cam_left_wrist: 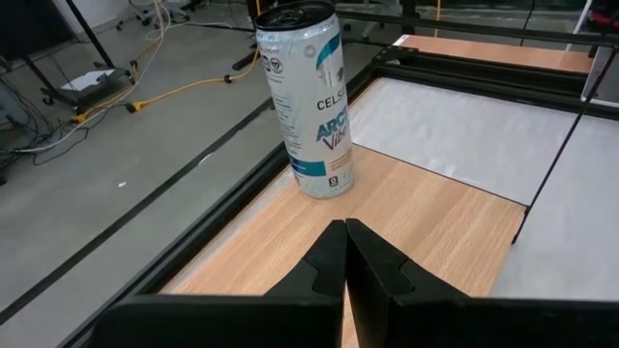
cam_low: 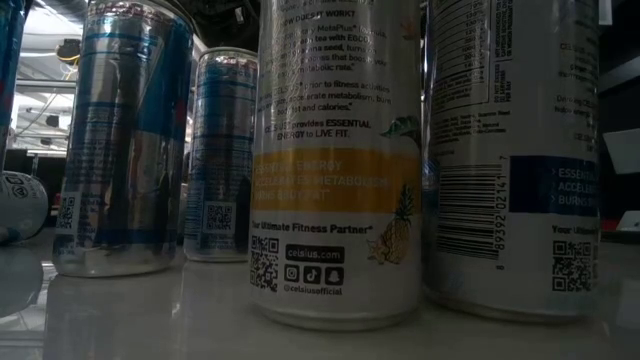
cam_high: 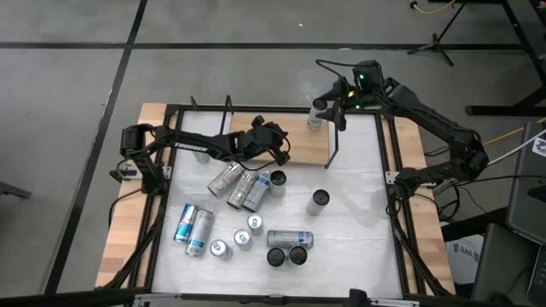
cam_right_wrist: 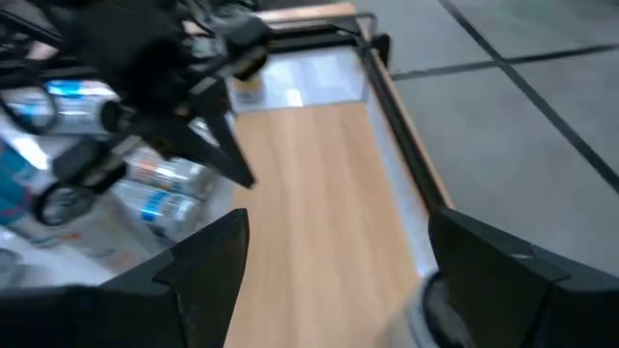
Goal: Place canned beverage on shelf
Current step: Put the white soda can on the shelf
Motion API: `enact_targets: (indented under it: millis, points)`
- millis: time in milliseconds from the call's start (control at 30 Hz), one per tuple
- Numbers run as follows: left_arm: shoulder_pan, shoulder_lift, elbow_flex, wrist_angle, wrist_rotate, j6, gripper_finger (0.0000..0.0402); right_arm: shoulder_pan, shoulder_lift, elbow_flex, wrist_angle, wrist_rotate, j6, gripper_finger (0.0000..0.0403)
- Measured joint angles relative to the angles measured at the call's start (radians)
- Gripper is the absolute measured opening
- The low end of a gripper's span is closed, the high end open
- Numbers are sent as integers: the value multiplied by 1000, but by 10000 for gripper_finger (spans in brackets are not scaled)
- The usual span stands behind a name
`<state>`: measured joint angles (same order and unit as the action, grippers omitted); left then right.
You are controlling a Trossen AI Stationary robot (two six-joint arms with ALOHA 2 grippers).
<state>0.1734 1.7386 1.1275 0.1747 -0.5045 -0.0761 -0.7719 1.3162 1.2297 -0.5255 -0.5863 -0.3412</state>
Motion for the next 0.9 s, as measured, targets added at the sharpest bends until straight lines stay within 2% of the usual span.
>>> enact_targets:
  millis: [100, 300, 467, 733, 900]
  points:
    - [0, -2, 0, 0, 0, 0, 0, 20, -1, 0, 2, -55, 2, 310]
    - [0, -58, 0, -10, 1, 0, 0, 128, -1, -1, 10, -54, -1, 310]
    - [0, -153, 0, -41, 26, 1, 0, 231, -1, -1, 71, -54, -3, 310]
    - [0, -349, 1, -240, 130, 0, 0, 358, 0, -1, 143, 10, -4, 310]
    - [-6, -462, 1, -417, 132, 1, 0, 421, 14, -1, 141, 35, -4, 310]
